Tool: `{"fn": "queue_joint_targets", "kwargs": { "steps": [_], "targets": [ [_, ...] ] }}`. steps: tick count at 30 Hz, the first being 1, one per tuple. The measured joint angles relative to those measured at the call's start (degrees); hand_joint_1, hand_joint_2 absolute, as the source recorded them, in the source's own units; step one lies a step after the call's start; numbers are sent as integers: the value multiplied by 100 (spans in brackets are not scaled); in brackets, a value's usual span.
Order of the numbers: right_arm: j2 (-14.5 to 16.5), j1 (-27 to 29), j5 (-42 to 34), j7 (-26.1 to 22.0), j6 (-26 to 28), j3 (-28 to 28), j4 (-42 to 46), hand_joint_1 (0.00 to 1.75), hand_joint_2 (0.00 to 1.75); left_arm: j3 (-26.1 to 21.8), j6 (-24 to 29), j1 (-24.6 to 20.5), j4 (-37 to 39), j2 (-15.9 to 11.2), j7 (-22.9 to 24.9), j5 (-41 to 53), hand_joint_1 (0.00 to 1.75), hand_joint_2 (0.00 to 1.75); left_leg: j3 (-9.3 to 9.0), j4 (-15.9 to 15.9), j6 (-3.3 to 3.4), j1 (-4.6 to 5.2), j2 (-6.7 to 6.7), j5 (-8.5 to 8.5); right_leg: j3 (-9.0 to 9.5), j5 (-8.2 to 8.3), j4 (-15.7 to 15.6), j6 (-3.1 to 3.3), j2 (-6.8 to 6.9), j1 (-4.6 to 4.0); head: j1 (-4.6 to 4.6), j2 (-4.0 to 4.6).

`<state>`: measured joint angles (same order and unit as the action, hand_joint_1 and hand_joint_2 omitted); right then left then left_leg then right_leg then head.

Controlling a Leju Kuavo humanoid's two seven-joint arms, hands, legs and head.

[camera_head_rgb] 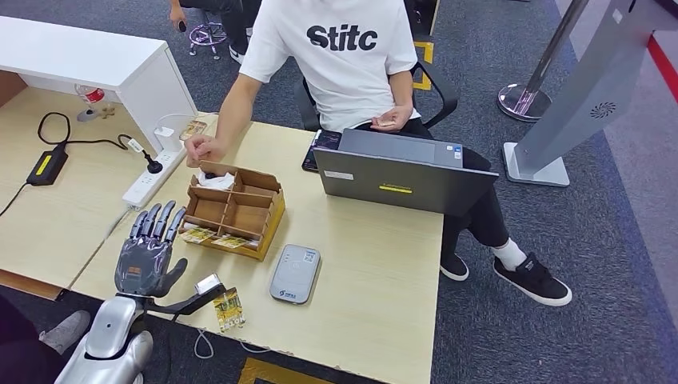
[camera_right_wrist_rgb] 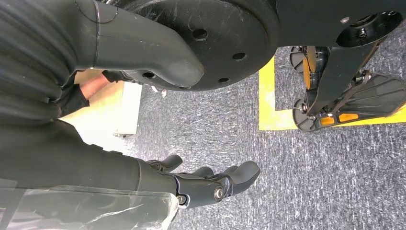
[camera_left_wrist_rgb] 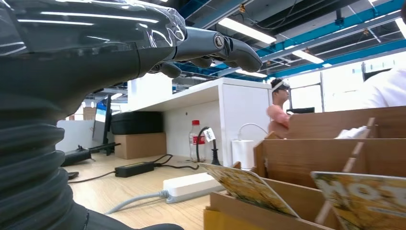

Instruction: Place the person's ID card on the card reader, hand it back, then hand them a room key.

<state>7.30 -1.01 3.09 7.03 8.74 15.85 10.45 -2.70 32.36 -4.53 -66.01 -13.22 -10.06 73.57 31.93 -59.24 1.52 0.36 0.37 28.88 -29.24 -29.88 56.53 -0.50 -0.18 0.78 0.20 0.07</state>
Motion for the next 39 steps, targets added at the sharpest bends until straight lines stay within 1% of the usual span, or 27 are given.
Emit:
{"fn": "queue_joint_targets", "kwargs": {
  "steps": [9,17,27,39],
  "targets": [
    [0,0,24,5,8,6,0,0,175,197,-62,-48,-2,143,-25,3,0,175,0,0,0,0,0,0,-1,0,0,0,-1,0,0,0],
    [0,-1,48,7,1,8,0,0,175,325,-104,-124,0,218,-25,40,0,175,0,0,0,0,0,0,0,0,0,0,0,0,0,0],
    [0,-5,118,3,-7,8,0,0,175,482,-181,-327,0,284,-9,84,0,175,0,0,0,0,0,0,0,1,0,0,-2,0,0,0],
    [0,-6,141,19,-1,10,0,0,175,620,-187,-429,27,384,27,99,0,175,0,0,0,0,0,0,0,1,0,0,-2,0,0,0]
  ]
}}
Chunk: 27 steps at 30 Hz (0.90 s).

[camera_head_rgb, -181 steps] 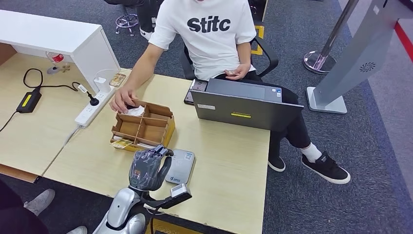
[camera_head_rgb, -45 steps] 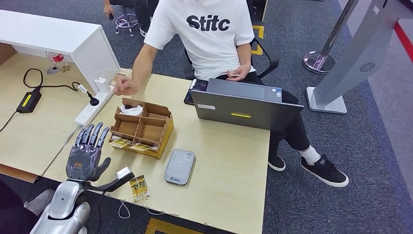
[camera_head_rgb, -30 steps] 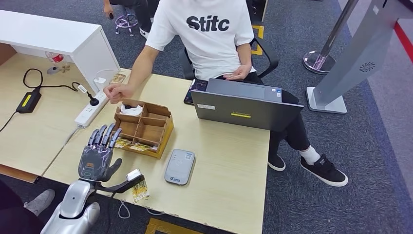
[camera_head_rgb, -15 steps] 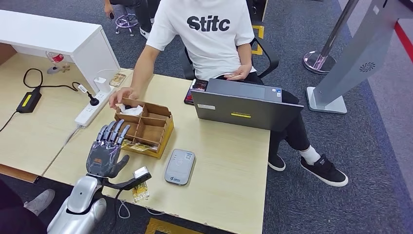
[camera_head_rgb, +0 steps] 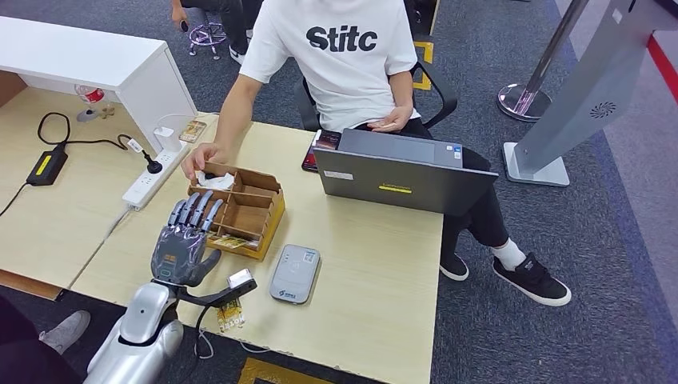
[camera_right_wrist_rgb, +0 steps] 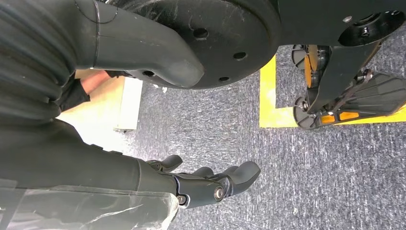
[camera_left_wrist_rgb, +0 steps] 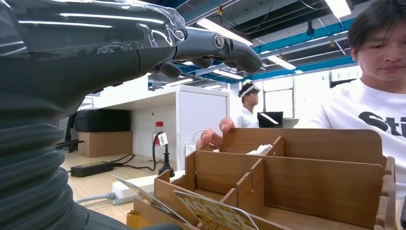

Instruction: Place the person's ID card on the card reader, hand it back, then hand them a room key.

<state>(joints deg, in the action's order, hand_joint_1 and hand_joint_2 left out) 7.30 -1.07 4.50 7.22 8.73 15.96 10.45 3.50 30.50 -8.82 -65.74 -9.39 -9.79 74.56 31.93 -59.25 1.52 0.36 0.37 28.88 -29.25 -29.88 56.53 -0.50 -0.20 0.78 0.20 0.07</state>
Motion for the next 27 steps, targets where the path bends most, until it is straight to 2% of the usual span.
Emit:
{"fn": "queue_joint_targets", "kwargs": {
  "steps": [27],
  "targets": [
    [0,1,38,43,-5,72,0,0,175,34,-23,2,357,23,-53,-233,0,175,1,0,0,0,0,0,0,0,0,0,0,0,-1,0]
  ]
}}
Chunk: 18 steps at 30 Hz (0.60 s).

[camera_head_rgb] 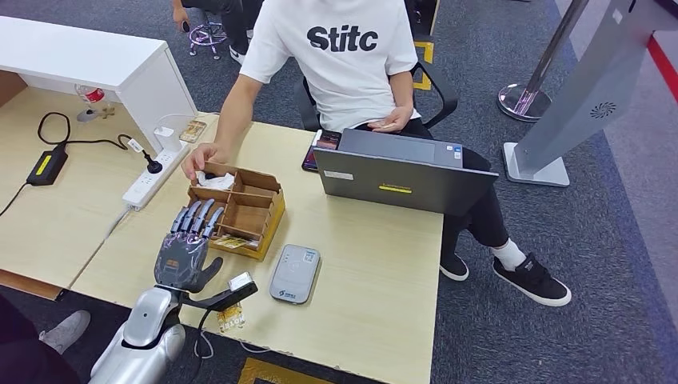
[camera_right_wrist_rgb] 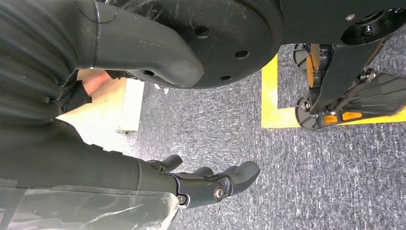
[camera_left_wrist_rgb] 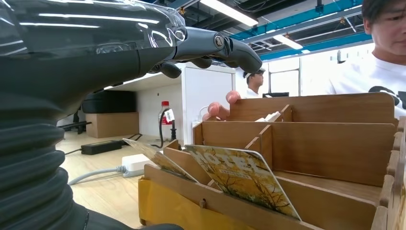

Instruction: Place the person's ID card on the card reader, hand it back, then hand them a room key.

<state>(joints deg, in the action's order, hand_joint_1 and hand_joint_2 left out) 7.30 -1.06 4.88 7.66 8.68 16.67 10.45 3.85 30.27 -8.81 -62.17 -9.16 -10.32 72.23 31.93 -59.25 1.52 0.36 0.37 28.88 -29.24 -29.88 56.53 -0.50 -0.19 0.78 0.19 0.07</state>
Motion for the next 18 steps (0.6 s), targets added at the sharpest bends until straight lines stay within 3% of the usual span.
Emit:
{"fn": "queue_joint_targets", "kwargs": {
  "steps": [18],
  "targets": [
    [0,-1,56,6,-8,20,0,0,175,0,209,-14,91,56,-125,-56,0,175,0,0,0,0,0,0,0,0,0,0,0,0,1,0]
  ]
}}
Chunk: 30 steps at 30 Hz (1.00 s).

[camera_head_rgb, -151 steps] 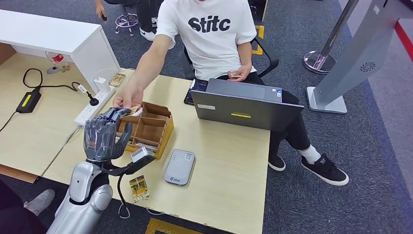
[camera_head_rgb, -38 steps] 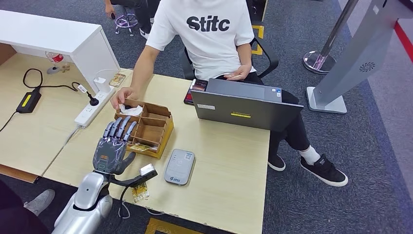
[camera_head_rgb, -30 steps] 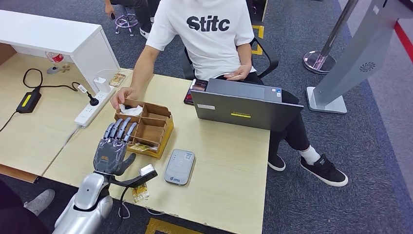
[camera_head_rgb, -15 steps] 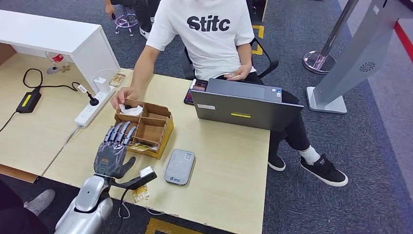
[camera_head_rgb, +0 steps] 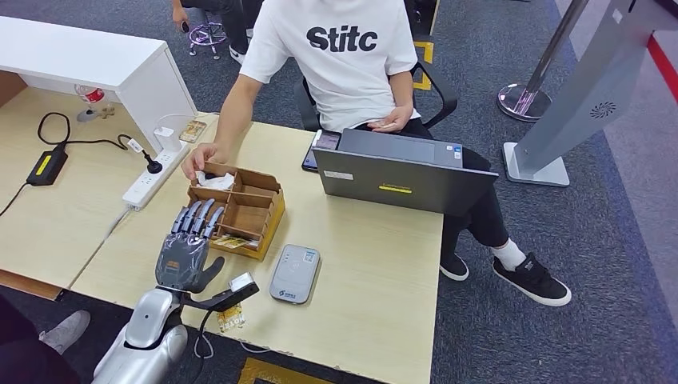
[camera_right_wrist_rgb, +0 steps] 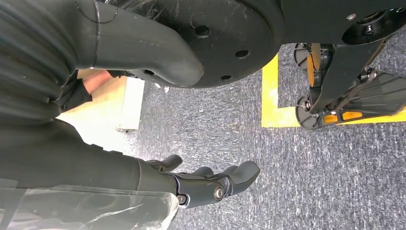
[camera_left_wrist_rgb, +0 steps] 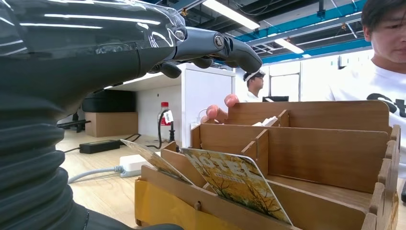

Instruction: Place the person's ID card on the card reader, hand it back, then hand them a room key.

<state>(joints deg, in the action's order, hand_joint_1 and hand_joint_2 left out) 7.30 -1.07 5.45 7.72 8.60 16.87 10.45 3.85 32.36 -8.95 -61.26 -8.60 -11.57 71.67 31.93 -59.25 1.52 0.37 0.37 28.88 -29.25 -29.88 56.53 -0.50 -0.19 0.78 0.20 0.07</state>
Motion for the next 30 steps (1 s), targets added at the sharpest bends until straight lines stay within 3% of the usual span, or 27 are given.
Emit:
{"fn": "queue_joint_targets", "kwargs": {
  "steps": [2,3,6,7,30],
  "targets": [
    [0,0,4,0,-12,0,0,0,175,1,-11,-5,22,5,-9,0,0,175,0,0,0,0,0,0,0,0,0,0,0,0,0,0],
    [0,0,7,0,-19,0,0,0,175,2,-22,-10,35,9,-21,0,14,175,0,0,0,0,0,0,0,0,0,0,0,0,0,0],
    [0,0,16,0,-35,0,0,0,175,13,-55,-25,82,28,-64,0,144,175,0,0,0,0,0,0,0,0,0,0,0,0,0,0],
    [0,-1,20,0,-39,0,0,0,175,19,-65,-28,98,34,-72,0,175,175,0,0,0,0,0,0,0,0,0,0,0,0,0,0],
    [0,0,68,-4,-59,33,0,0,175,72,-27,-182,47,66,-21,-150,175,175,0,0,0,0,-1,0,0,0,0,0,0,0,0,0]
  ]
}}
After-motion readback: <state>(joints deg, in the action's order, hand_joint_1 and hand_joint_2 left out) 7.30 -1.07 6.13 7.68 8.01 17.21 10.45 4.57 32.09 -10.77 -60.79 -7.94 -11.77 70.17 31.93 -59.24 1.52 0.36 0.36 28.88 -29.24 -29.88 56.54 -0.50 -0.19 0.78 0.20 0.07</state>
